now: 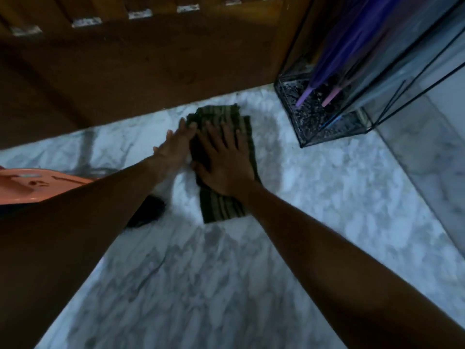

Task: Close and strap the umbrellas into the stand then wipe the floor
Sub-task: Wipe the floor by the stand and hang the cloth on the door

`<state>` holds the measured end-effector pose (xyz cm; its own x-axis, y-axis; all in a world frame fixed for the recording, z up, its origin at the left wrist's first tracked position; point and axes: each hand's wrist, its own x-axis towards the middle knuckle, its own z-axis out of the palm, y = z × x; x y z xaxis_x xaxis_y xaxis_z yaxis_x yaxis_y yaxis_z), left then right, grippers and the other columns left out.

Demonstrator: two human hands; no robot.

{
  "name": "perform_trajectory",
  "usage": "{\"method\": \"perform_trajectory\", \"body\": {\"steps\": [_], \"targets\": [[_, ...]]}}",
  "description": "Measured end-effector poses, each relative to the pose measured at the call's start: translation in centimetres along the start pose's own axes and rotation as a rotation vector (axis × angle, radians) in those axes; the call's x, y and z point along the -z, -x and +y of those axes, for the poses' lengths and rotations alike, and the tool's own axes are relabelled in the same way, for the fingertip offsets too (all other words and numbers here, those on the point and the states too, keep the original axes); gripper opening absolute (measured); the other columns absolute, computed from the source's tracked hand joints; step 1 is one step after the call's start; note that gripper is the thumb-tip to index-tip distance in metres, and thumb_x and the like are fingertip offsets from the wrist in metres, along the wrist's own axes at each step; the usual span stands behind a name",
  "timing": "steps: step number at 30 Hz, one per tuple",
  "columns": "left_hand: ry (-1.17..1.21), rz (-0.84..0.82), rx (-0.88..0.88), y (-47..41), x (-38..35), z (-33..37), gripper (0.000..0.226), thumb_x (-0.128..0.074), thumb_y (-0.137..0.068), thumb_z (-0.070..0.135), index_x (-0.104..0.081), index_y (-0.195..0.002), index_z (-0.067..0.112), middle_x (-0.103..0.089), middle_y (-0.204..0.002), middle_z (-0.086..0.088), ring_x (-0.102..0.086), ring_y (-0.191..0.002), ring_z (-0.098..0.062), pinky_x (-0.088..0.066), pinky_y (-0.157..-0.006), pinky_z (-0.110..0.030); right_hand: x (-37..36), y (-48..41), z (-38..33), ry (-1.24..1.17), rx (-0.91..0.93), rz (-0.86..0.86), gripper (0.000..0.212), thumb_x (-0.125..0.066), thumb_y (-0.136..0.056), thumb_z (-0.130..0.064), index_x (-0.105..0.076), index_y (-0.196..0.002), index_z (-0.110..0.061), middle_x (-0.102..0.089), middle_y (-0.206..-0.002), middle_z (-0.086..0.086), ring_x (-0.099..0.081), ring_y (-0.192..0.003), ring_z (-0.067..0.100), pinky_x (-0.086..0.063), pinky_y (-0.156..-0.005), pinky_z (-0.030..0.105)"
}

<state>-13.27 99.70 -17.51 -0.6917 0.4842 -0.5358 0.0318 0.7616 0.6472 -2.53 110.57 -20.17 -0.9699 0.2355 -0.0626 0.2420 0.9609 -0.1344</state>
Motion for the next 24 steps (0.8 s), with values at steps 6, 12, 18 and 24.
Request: {"method": "perform_trajectory", "body": {"steps": [6, 12, 18, 24], "targets": [[-0.239, 0.124, -0.179, 4.8, -1.2, -1.0, 0.057, -0.032, -0.108, 0.037, -0.017, -0.159, 0.018, -0.011, -0.168, -0.004, -0.006, -0.155, -0.027, -0.003, -0.124, -0.055, -1.0, 8.0, -0.3, -0.046, 0.077, 0.069, 0.076, -0.036, -0.095, -0.067, -0.024, -0.16, -0.029, -0.018, -0.168, 0.001, -0.012, -0.155, 0.031, -0.007, -0.124, 0.054], [-0.82, 0.016, -0.45, 8.5, -5.6, 0.4, 0.076, -0.037, -0.099, 0.06, -0.004, -0.16, 0.028, 0.009, -0.169, -0.001, 0.01, -0.155, -0.021, 0.006, -0.123, -0.053, -0.4, 13.0, 6.3, -0.01, -0.076, 0.105, 0.073, -0.037, -0.093, -0.07, -0.034, -0.156, -0.034, -0.025, -0.167, 0.0, -0.018, -0.154, 0.03, -0.013, -0.122, 0.054], [-0.776, -0.204, -0.612, 10.6, -12.1, 4.6, 0.093, -0.059, -0.081, 0.073, -0.023, -0.157, 0.035, -0.001, -0.169, 0.003, 0.009, -0.155, -0.019, 0.009, -0.122, -0.053, 1.3, 19.0, 14.5, -0.004, -0.343, 0.086, 0.073, -0.029, -0.094, -0.074, -0.027, -0.158, -0.039, -0.019, -0.168, 0.0, -0.01, -0.156, 0.029, -0.01, -0.123, 0.056], [-0.825, -0.235, -0.491, 11.4, -16.1, 6.5, 0.127, -0.074, -0.058, 0.079, -0.007, -0.158, 0.039, 0.012, -0.168, 0.001, 0.014, -0.154, -0.026, -0.001, -0.122, -0.054, 2.2, 23.5, 21.6, -0.004, -0.679, 0.06, 0.076, -0.021, -0.093, -0.078, -0.017, -0.159, -0.041, -0.009, -0.17, -0.001, -0.003, -0.156, 0.026, -0.002, -0.124, 0.052]]}}
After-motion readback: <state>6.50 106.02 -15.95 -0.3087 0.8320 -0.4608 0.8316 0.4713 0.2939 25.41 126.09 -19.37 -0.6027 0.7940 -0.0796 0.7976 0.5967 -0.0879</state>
